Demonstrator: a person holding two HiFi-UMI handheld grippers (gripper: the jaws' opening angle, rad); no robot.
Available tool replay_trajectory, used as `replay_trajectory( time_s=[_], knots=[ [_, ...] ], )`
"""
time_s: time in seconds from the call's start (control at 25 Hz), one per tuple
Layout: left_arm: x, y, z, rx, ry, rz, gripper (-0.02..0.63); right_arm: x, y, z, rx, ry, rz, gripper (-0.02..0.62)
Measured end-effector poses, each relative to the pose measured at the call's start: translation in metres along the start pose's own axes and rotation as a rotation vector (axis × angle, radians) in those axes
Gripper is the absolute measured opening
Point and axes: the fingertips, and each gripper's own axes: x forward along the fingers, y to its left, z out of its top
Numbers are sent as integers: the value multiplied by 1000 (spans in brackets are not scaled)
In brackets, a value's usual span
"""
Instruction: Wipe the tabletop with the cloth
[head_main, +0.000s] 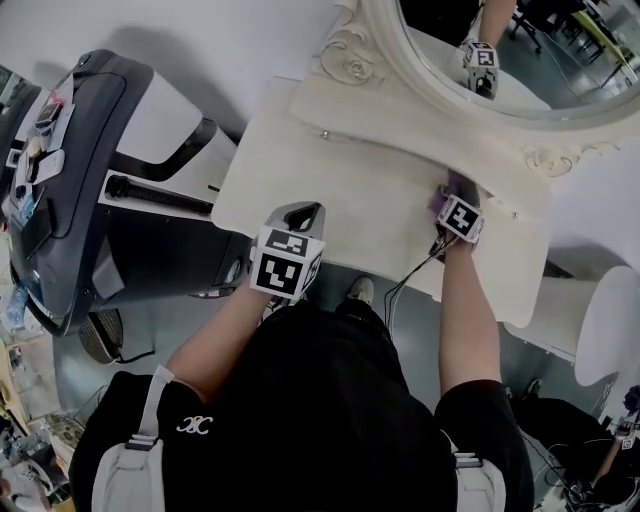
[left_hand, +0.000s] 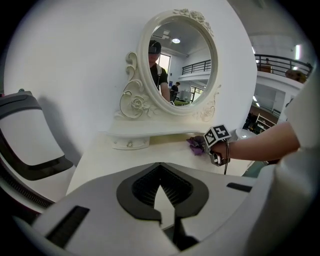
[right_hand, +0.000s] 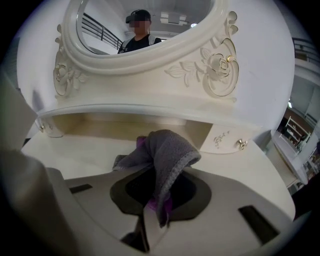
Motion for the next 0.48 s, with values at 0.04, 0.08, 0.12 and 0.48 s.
replay_trajectory(
  time_s=[0.04, 0.08, 0.12, 0.48],
  knots=[
    [2, -3, -1, -1, 7, 7, -1, 3, -12, 6, -25, -23, -26, 64],
    [4, -5, -2, -2, 14, 14, 0, 7, -22, 9, -42, -36, -46, 64],
    [6, -7, -3, -4, 21, 22, -1, 10, -29, 10, -52, -43, -54, 64],
    [15, -21, -7, -21, 58, 84, 0, 34, -46, 32, -126, -111, -55, 61]
  ],
)
